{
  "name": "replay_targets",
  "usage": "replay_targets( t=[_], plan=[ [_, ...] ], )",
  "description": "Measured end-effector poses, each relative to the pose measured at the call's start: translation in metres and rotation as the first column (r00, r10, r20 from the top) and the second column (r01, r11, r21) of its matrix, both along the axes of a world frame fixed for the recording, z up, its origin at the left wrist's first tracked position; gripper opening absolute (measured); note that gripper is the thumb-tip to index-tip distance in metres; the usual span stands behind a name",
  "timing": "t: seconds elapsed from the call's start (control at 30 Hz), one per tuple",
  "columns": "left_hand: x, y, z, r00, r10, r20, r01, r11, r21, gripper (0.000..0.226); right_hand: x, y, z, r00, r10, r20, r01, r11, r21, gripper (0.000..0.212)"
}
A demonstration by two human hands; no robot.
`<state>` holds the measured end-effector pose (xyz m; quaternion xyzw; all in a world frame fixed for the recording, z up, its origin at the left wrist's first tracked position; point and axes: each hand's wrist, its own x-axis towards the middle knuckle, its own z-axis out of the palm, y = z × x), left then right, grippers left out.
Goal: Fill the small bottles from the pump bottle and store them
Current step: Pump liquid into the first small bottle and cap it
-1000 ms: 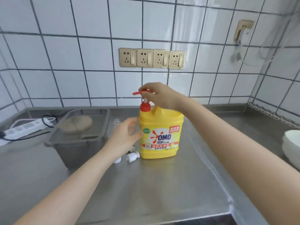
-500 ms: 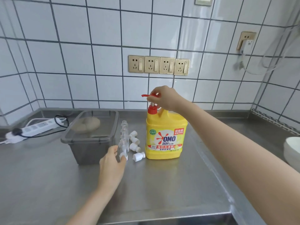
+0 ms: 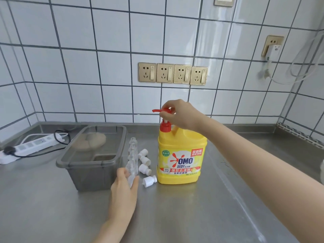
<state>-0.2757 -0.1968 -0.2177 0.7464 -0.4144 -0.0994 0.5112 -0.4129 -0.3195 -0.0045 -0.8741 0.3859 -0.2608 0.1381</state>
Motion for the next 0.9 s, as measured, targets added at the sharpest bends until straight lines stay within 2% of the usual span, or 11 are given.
replay_targets(
  t=[0.13, 0.27, 0.43, 0.67, 0.77, 0.9],
  plan=[
    [-0.02, 0.015, 0.031, 0.992, -0.106, 0.062, 0.118, 0.959, -0.256, 0.028, -0.002, -0.002, 0.001, 0.999, 0.052, -0.014, -0.051, 0.999, 0.019, 0.023],
    [-0.021, -0.012, 0.069, 0.983, -0.112, 0.145, 0.158, 0.92, -0.358, 0.032, -0.004, -0.004, -0.001, 0.995, 0.099, -0.003, -0.099, 0.995, 0.031, 0.021],
    [-0.008, -0.044, 0.094, 0.974, -0.103, 0.2, 0.17, 0.919, -0.356, 0.043, -0.008, -0.009, -0.002, 0.988, 0.15, -0.041, -0.15, 0.989, 0.011, 0.025],
    [0.006, -0.043, 0.106, 0.972, -0.085, 0.22, 0.165, 0.912, -0.375, 0.048, -0.006, -0.01, -0.003, 0.986, 0.157, -0.064, -0.159, 0.987, -0.029, 0.025],
    [0.013, -0.042, 0.111, 0.972, -0.127, 0.197, 0.195, 0.906, -0.375, 0.041, -0.006, -0.009, 0.0, 0.981, 0.173, -0.092, -0.173, 0.985, 0.003, 0.027],
    [0.024, -0.044, 0.119, 0.956, -0.068, 0.285, 0.203, 0.855, -0.477, 0.034, -0.006, -0.009, 0.004, 0.978, 0.18, -0.102, -0.175, 0.983, 0.055, 0.03]
  ],
)
